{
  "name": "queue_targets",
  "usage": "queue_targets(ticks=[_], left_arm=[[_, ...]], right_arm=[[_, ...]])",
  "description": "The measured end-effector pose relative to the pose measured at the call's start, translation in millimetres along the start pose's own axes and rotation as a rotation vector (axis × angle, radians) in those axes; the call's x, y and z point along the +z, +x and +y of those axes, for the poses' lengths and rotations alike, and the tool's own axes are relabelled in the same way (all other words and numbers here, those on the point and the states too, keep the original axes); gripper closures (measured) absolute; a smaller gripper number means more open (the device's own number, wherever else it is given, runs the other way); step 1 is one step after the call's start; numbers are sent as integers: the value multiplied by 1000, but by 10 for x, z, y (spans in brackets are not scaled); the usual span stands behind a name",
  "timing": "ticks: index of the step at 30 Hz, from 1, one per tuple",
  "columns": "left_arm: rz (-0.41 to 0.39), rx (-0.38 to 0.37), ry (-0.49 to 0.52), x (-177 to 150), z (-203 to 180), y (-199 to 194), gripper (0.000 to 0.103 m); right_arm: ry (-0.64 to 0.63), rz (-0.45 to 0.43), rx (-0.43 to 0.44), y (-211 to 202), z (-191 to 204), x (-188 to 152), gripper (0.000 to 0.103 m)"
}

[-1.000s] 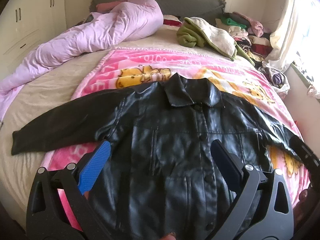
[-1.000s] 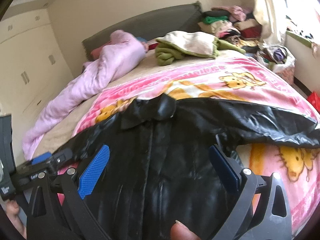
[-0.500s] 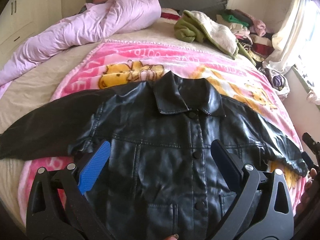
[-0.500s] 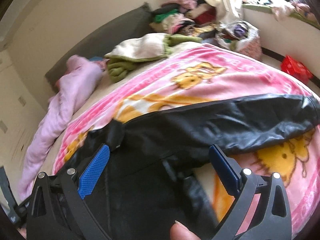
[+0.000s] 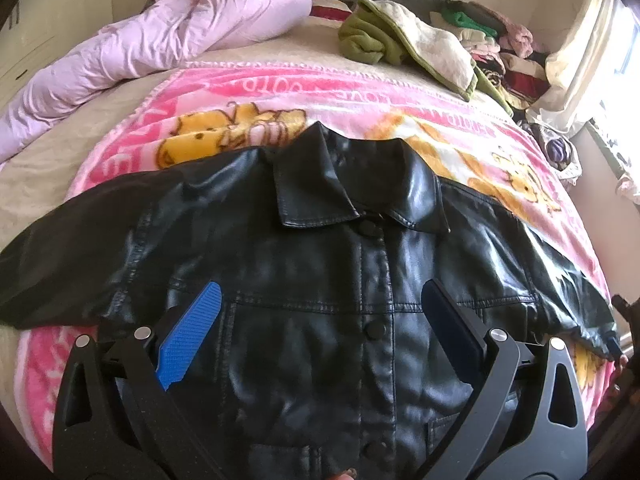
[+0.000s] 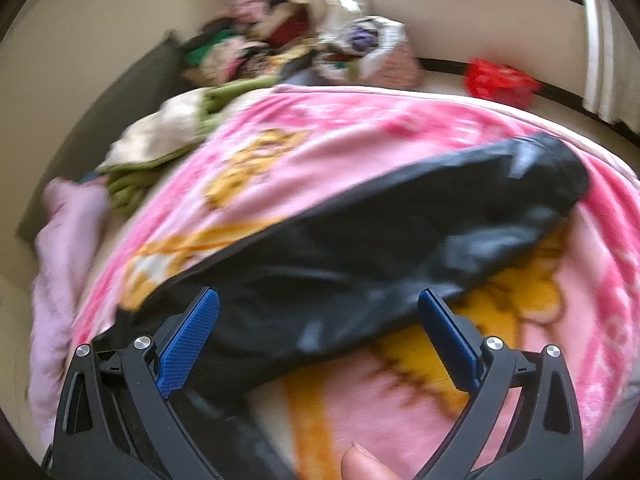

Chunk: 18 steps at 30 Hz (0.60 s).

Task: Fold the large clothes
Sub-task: 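Grasp the sleeve cuff nearest the right tool and lift it, then carry the held sleeve with the right tool across the jacket front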

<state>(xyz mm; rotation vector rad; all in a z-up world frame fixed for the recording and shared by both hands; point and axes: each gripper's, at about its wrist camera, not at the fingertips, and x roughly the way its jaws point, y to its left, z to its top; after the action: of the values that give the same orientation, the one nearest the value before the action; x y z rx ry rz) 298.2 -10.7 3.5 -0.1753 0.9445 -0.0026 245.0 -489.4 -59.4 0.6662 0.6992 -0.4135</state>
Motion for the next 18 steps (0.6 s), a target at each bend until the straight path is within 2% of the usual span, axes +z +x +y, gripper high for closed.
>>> queue_targets(ticks=[3,10,13,16,18], left_arm=[[9,0,1,5,-40,71,9],[15,6,7,73,-97,161,9],[15,14,10,99,-107,176,9],[10,25,29,96,-124,174,9],[11,31,49,91,-138,171,9]], right_arm=[[68,-4,-58,59,-239,52,4],[276,16,-111,231,-768,185,4],[354,14,-99,340,-963,249,4],[468,37,-19,493,-1170,275,4],[535,17,27,559,-1282,274,5]])
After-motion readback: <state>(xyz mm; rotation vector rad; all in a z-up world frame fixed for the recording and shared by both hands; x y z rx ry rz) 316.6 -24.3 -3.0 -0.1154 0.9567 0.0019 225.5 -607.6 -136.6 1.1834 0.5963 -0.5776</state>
